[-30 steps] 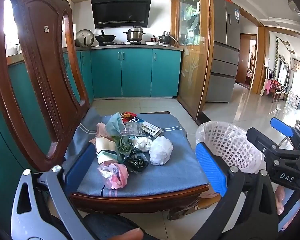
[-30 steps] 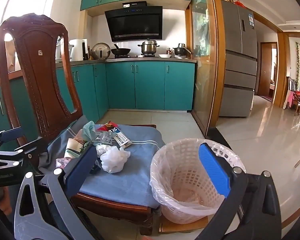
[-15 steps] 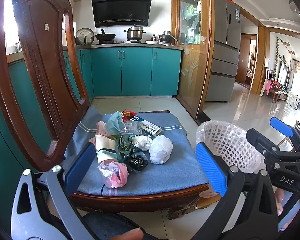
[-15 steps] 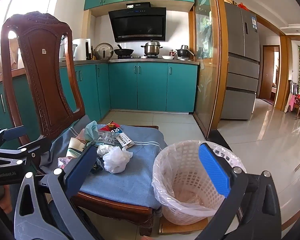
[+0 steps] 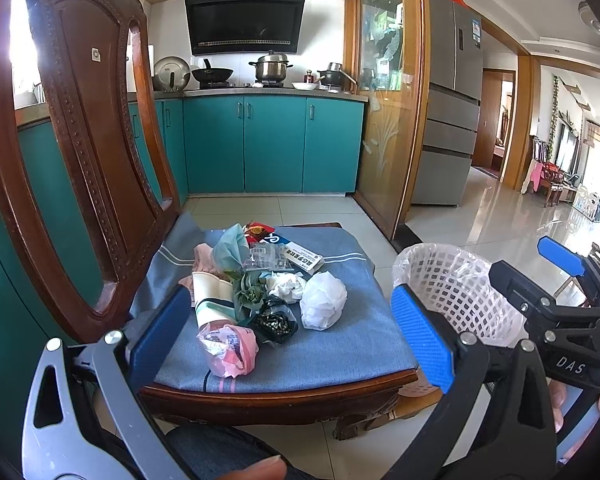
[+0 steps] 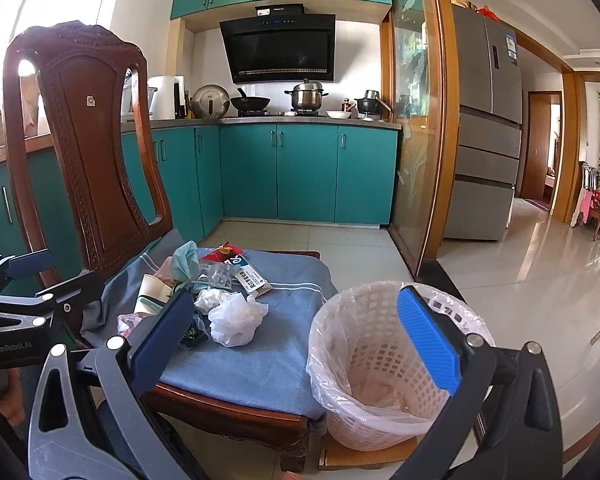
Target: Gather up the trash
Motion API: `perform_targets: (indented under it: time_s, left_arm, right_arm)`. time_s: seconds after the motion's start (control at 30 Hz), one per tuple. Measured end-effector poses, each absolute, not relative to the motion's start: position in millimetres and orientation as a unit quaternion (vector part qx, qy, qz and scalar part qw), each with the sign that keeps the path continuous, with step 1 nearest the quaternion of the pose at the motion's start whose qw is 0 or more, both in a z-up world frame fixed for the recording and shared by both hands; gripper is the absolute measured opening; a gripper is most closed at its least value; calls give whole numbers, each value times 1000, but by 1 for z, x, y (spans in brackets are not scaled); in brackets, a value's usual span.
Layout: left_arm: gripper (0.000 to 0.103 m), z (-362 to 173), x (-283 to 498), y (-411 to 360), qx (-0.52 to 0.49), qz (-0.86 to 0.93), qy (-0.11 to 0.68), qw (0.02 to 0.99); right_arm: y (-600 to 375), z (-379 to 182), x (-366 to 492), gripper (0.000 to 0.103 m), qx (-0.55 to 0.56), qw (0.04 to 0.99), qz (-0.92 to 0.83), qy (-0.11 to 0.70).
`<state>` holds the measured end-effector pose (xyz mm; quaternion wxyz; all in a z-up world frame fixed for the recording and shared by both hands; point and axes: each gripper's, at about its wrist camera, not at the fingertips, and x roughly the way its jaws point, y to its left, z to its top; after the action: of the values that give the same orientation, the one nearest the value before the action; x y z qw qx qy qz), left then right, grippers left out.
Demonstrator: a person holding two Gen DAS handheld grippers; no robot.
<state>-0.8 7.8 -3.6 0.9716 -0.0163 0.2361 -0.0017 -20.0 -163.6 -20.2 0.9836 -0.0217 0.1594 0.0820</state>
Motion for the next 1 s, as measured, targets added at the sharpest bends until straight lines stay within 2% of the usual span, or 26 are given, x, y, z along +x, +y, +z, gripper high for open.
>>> perform_targets:
  time_s: [1.0]
  left_arm:
    - [100, -7, 3, 9, -14, 2, 248, 969]
  right_arm:
    - [-168, -25, -15, 100, -19, 984, 75, 164]
